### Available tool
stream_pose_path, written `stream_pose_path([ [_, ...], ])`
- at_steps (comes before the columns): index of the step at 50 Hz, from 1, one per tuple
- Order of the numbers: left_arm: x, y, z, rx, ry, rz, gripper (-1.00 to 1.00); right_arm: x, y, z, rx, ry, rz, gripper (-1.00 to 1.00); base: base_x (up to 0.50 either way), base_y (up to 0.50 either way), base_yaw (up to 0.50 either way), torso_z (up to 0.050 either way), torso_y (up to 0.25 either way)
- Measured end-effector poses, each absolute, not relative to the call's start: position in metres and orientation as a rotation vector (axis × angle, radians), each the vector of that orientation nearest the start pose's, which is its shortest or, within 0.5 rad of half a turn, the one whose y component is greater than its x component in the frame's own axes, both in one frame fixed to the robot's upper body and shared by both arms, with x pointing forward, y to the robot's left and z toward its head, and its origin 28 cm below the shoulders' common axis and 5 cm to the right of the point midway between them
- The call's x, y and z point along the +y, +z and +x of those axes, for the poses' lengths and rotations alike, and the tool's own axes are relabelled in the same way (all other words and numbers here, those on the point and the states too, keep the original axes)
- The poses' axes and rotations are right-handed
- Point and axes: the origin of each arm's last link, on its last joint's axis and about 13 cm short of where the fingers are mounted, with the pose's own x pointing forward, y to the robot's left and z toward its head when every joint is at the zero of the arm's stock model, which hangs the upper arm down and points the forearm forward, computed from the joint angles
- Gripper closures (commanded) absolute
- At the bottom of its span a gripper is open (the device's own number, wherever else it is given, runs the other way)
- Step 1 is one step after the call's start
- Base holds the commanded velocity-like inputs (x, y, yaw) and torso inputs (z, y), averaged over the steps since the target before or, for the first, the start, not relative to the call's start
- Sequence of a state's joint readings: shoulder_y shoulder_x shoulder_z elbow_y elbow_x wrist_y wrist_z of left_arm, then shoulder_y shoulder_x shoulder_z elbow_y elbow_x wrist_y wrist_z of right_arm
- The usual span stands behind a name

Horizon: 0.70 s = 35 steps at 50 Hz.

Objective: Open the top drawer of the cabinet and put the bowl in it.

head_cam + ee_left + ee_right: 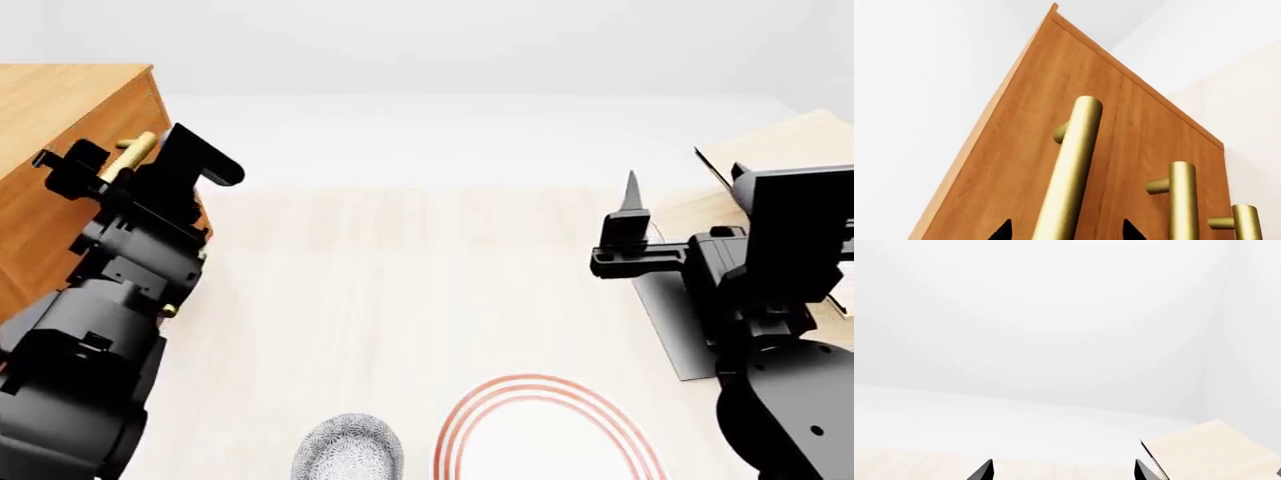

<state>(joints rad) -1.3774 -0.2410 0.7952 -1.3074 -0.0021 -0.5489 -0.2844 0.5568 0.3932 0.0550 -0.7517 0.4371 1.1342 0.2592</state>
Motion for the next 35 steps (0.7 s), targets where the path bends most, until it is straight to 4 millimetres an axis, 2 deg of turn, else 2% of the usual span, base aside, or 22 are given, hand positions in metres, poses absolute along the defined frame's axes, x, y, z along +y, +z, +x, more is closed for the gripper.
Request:
stream_pose_path([
  [35, 0.3232, 0.1860, 0.4043, 0.407, 0.558, 0.957, 1.00, -0.1467, 0.2146, 0.2398, -0.143, -0.075, -0.150, -1.00, 0.00, 0.00, 0.00, 0.000, 0.000],
])
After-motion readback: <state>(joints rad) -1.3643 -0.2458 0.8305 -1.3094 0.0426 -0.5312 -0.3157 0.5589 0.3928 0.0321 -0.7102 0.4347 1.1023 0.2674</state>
